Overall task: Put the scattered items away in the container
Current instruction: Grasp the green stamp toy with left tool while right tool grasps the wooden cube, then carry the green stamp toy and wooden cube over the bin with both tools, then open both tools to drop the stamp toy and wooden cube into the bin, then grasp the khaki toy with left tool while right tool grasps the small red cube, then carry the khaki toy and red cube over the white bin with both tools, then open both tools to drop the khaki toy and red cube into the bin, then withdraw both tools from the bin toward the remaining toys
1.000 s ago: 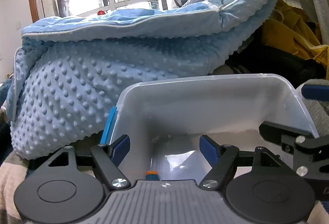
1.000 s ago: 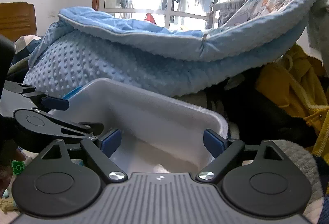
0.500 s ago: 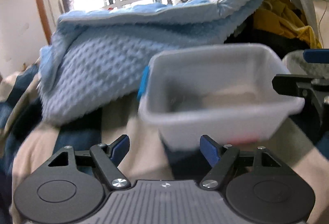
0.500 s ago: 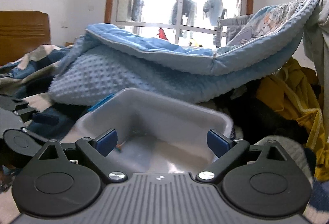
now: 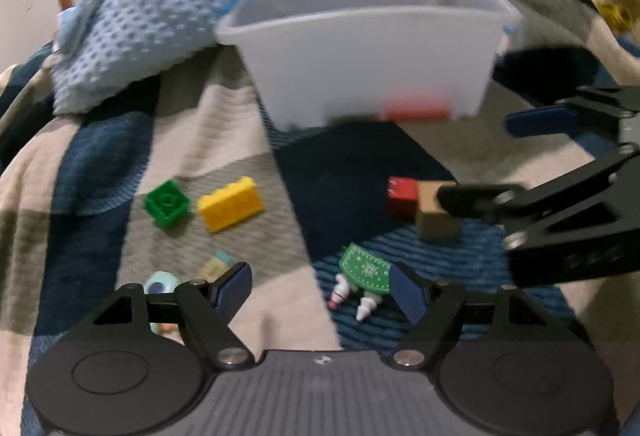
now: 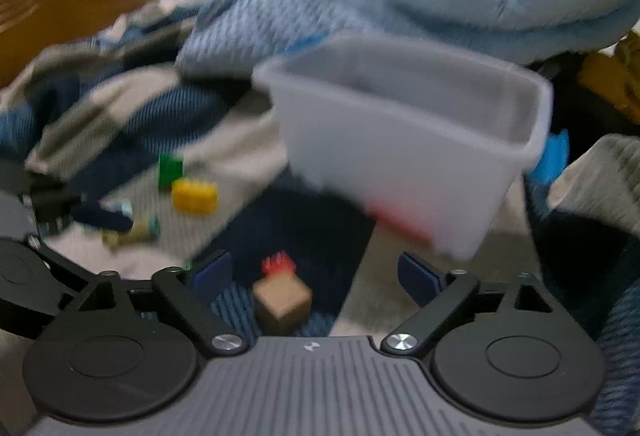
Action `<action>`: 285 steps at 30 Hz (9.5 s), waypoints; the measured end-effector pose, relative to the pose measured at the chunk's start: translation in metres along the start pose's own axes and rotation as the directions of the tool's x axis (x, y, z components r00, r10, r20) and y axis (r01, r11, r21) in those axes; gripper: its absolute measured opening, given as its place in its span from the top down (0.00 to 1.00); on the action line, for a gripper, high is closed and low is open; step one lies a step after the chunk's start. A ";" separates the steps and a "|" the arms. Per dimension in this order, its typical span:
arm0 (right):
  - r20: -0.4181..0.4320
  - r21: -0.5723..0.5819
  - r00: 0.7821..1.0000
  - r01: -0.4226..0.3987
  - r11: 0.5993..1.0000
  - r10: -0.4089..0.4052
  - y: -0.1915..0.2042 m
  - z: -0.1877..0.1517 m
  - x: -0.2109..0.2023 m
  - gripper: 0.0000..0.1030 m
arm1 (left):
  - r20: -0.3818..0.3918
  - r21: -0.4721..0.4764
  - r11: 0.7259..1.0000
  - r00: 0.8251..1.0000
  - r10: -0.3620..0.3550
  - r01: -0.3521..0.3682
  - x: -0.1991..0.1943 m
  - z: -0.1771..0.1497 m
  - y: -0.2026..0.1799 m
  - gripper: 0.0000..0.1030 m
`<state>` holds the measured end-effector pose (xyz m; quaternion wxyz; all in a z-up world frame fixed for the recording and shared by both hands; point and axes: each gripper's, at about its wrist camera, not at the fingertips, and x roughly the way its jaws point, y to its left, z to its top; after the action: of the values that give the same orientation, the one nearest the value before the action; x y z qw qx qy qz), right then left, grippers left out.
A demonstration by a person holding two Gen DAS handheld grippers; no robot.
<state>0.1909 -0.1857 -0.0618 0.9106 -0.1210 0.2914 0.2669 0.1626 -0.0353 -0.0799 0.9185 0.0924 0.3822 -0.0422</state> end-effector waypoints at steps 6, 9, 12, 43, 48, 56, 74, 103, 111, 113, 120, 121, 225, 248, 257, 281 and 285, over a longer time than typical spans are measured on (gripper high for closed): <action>-0.011 0.038 0.999 -0.036 0.999 0.036 -0.004 -0.005 0.008 0.19 | -0.023 -0.019 0.999 0.999 -0.038 0.037 0.011 0.002 -0.004 0.23; -0.028 0.018 0.998 -0.062 0.998 0.062 -0.004 -0.003 0.012 0.21 | -0.027 -0.023 0.998 0.998 -0.051 0.051 0.011 -0.001 -0.007 0.24; -0.051 0.014 0.995 -0.083 0.996 0.083 0.000 -0.003 0.019 0.31 | -0.036 -0.029 0.998 0.998 -0.055 0.054 0.014 -0.002 -0.006 0.24; -0.104 0.084 0.990 0.103 0.991 -0.094 -0.017 -0.009 -0.008 0.58 | -0.028 -0.013 0.996 0.995 -0.092 0.091 0.009 0.011 -0.007 0.55; -0.085 0.060 0.990 0.119 0.991 -0.114 -0.009 -0.009 -0.018 0.58 | 0.018 0.015 0.997 0.997 -0.078 0.078 -0.013 0.019 -0.009 0.55; -0.043 0.085 0.991 0.131 0.988 -0.127 0.002 0.002 -0.036 0.58 | 0.089 0.039 0.998 0.994 -0.058 0.054 -0.047 0.041 -0.008 0.55; 0.111 0.157 0.978 0.159 0.975 -0.177 -0.005 0.064 -0.054 0.58 | 0.213 0.062 0.998 0.977 0.003 -0.017 -0.065 0.122 0.004 0.55; 0.077 0.225 0.969 0.212 0.951 -0.235 -0.097 0.115 0.043 0.57 | 0.157 0.084 0.995 0.987 0.036 -0.049 0.068 0.216 0.010 0.54; 0.076 0.235 0.963 0.236 0.943 -0.260 -0.099 0.106 0.040 0.22 | 0.134 0.053 0.998 0.990 0.035 -0.042 0.074 0.203 0.015 0.27; 0.090 0.235 0.960 0.237 0.943 -0.264 -0.099 0.107 0.034 0.20 | 0.142 0.054 0.997 0.989 0.042 -0.050 0.069 0.204 0.016 0.24; 0.143 0.215 0.954 0.230 0.949 -0.264 -0.082 0.105 0.002 0.19 | 0.196 0.048 0.997 0.979 0.056 -0.066 0.025 0.192 0.022 0.24; 0.151 0.204 0.954 0.225 0.953 -0.258 -0.078 0.104 -0.003 0.19 | 0.204 0.043 0.997 0.977 0.054 -0.064 0.017 0.186 0.024 0.24; 0.221 0.152 0.959 0.147 0.977 -0.178 -0.059 0.102 -0.045 0.71 | 0.236 0.129 0.987 0.970 0.064 -0.097 -0.031 0.170 0.000 0.72; 0.152 0.212 0.965 0.179 0.961 -0.214 -0.106 0.100 0.013 0.68 | 0.192 0.122 0.987 0.978 0.078 -0.103 0.075 0.212 -0.017 0.44; 0.153 0.221 0.963 0.184 0.958 -0.221 -0.103 0.099 0.010 0.55 | 0.240 0.128 0.983 0.966 0.097 -0.131 0.055 0.202 -0.011 0.24; 0.038 0.145 0.999 -0.020 0.989 0.015 0.048 0.030 -0.004 0.39 | 0.017 -0.096 0.986 0.991 0.135 -0.133 -0.040 0.006 0.073 0.23; 0.017 0.115 0.999 -0.047 0.992 0.045 0.069 0.030 0.001 0.39 | -0.020 -0.142 0.978 0.988 0.153 -0.154 -0.044 -0.020 0.095 0.23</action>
<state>0.1668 -0.1172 -0.0430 0.9118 -0.0593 0.3024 0.2713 0.1319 0.0621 -0.0488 0.9214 0.0558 0.3803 0.0567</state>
